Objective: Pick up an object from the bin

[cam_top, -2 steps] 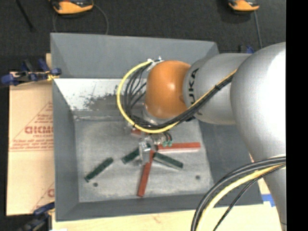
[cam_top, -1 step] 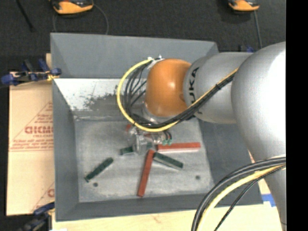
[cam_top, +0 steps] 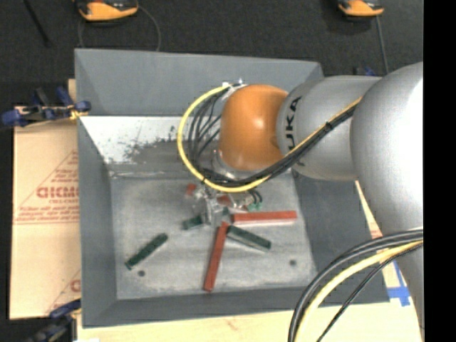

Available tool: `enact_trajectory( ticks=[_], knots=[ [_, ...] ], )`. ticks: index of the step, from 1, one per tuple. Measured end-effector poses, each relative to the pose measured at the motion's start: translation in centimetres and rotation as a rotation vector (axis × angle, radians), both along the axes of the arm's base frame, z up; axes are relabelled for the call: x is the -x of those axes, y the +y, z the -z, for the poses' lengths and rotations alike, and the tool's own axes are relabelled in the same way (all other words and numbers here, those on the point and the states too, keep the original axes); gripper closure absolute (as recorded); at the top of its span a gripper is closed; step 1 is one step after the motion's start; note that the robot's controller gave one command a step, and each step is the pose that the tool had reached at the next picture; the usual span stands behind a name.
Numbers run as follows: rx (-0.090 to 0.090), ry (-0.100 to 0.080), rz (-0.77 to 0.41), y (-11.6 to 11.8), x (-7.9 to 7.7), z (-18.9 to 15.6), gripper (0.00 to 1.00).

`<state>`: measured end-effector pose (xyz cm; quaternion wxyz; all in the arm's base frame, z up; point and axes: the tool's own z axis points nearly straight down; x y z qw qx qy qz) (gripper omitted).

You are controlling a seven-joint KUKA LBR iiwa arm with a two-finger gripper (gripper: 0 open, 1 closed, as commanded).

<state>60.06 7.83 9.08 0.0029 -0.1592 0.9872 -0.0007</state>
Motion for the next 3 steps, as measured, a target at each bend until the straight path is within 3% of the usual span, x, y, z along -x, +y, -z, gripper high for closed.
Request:
enact_trajectory(
  ticks=[1,2,3],
  knots=[
    [0.001,0.003,-0.055,0.1,-0.1,1.1,1.00],
    [0.000,0.000,-0.190,-6.1,6.2,1.5,1.00],
    [0.001,-0.006,-0.164,-5.1,6.4,-11.1,1.00]
  ],
)
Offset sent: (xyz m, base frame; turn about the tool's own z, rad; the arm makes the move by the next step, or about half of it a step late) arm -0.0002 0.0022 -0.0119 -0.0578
